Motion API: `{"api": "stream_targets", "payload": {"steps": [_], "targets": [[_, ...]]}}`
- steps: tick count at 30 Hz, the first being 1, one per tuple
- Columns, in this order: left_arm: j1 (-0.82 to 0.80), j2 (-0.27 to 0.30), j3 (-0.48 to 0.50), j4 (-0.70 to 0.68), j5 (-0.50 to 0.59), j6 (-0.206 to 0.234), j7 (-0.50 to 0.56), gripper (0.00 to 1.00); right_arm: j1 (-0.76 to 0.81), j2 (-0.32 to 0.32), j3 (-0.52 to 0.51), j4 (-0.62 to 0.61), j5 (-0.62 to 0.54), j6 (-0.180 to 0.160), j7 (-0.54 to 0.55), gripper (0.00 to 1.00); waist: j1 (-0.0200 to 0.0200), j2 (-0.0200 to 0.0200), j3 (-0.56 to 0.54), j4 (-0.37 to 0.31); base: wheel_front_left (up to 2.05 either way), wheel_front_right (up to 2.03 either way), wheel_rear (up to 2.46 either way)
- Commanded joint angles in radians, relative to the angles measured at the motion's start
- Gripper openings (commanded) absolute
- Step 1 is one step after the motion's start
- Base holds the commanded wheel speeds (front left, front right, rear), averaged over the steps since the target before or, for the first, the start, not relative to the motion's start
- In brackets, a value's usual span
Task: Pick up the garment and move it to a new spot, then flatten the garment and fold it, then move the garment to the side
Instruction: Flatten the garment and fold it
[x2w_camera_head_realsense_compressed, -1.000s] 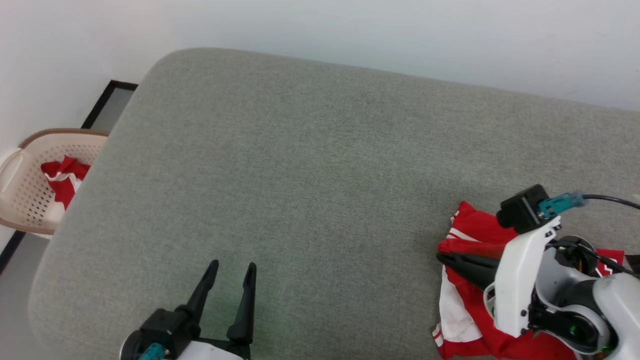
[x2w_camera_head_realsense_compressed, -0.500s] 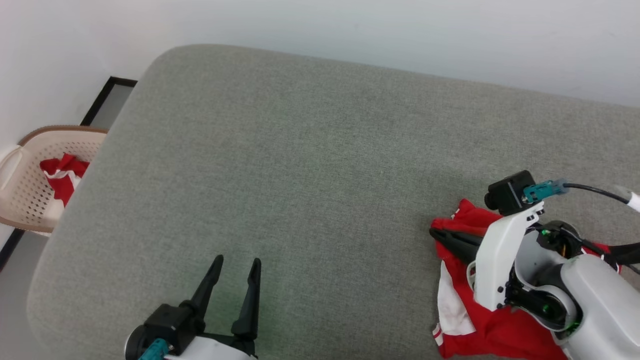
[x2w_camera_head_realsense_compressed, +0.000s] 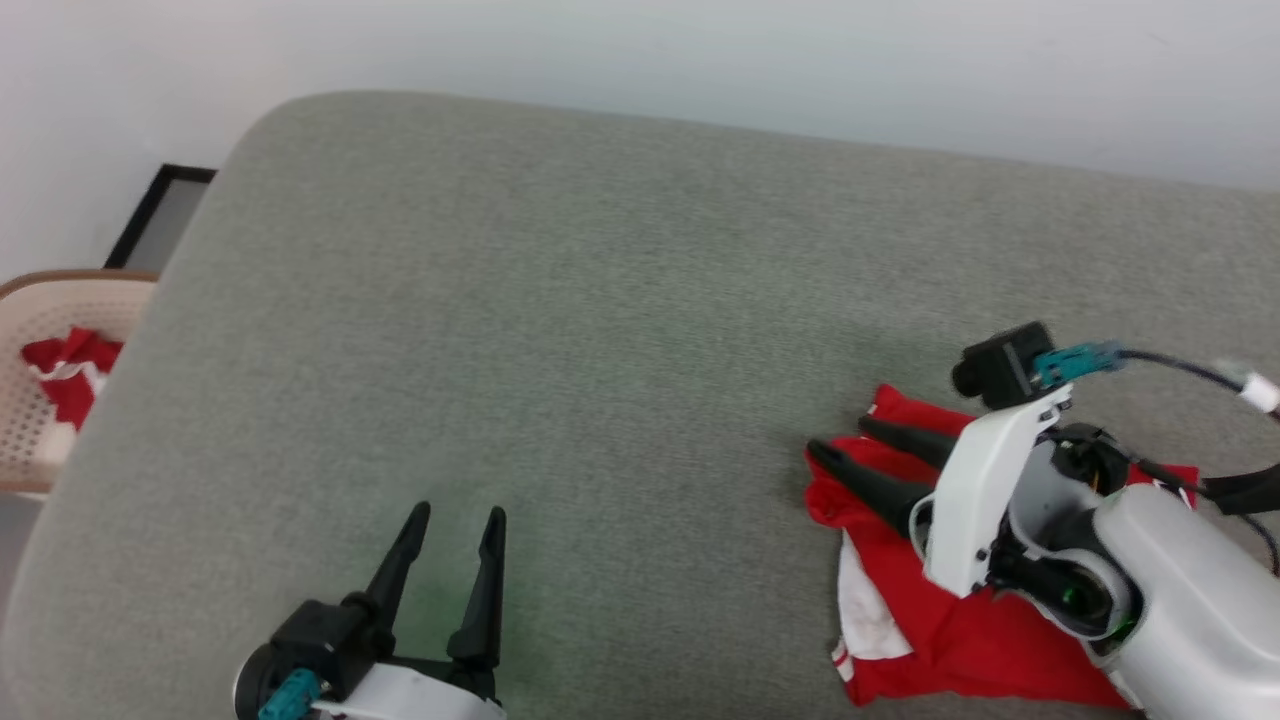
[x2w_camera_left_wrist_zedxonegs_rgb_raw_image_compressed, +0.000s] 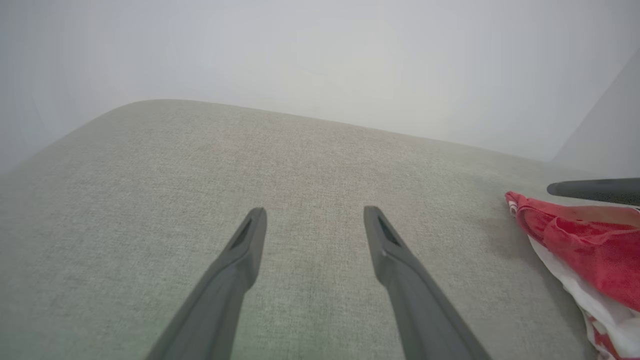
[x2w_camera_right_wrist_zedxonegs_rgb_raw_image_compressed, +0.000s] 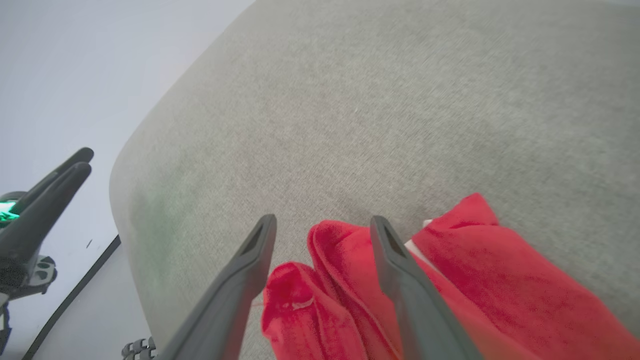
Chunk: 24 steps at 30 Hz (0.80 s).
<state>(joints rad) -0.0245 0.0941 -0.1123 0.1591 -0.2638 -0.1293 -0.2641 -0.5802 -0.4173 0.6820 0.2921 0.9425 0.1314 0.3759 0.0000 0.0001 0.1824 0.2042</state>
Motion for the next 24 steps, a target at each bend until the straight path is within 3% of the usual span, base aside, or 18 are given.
{"api": "stream_targets", "payload": {"steps": [1, 11, 24], "targets": [[-0.017, 0.004, 0.003, -0.005, -0.005, -0.002, 0.000, 1.00, -0.013, -0.016, 0.006, -0.013, 0.027, -0.002, -0.015, 1.00, 0.0000, -0.0001, 0.006, -0.030, 0.00, 0.00, 0.00], [-0.035, 0.010, 0.023, 0.015, -0.021, -0.002, 0.000, 1.00, -0.008, -0.124, 0.022, -0.041, 0.139, -0.002, -0.171, 1.00, 0.0000, -0.0001, 0.005, -0.132, 0.00, 0.00, 0.00], [-0.049, 0.015, 0.074, 0.047, -0.017, -0.002, 0.000, 1.00, -0.010, -0.165, 0.066, 0.173, 0.060, -0.002, -0.607, 1.00, 0.0000, -0.0001, -0.010, -0.220, 0.00, 0.00, 0.00]]}}
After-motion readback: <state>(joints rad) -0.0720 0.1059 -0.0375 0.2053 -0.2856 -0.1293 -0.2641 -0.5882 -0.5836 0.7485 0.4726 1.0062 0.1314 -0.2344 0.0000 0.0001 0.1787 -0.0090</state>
